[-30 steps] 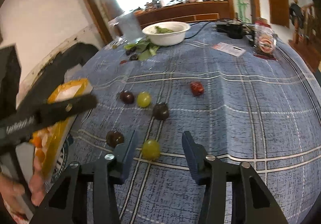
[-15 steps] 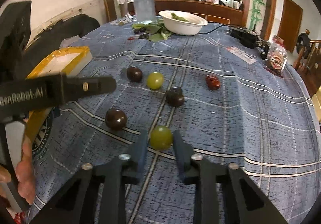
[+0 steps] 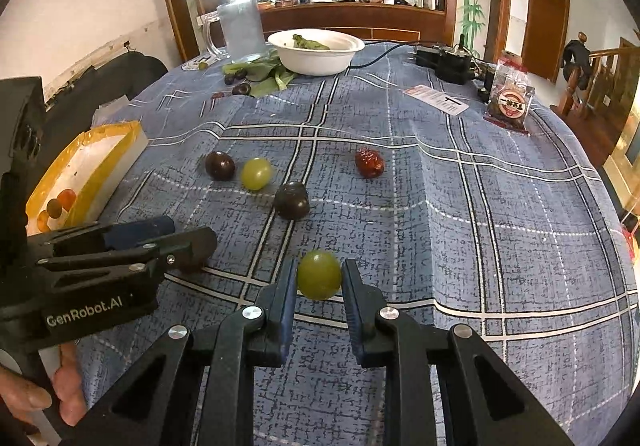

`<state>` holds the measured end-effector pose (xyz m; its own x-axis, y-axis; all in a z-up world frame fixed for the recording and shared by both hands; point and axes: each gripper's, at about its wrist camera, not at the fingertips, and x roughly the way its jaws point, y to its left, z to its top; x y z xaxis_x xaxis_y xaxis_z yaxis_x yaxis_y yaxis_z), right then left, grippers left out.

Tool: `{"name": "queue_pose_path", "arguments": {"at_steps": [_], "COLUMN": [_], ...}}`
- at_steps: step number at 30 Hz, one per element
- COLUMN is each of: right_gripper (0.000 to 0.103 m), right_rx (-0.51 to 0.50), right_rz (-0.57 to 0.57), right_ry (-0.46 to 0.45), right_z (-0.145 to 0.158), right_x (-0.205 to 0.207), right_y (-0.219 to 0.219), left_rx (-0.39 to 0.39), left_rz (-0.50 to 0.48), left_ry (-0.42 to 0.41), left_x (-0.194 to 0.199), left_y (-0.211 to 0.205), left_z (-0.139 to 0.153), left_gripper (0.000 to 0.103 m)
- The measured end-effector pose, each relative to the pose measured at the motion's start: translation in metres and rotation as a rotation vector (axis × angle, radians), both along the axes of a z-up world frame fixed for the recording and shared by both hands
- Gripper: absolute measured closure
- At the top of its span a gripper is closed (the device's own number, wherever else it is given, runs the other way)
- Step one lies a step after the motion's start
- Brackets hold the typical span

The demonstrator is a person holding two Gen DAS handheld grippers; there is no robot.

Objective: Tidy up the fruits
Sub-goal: 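Grasp a dark purple plum with the left tool while the right tool grasps a green grape, then carry the plum and grape over the tray and open both tools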

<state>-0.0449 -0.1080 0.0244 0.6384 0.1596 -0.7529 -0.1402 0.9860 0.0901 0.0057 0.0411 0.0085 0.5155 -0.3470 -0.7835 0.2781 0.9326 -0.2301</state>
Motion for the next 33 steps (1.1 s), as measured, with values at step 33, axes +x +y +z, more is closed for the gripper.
{"name": "queue_pose_path", "arguments": {"at_steps": [33], "right_gripper": [0.079], "right_rx": [0.006], "right_rz": [-0.151], "right_ry": [-0.082], "right_z": [0.009], "right_x": [-0.002], "right_y": [-0.028], "left_rx": [0.174], "left_rz": [0.141], "left_ry": [-0.215], "left_x": [-0.04], "left_y": [0.013], "left_z": [0.036], "left_gripper": [0.08]}}
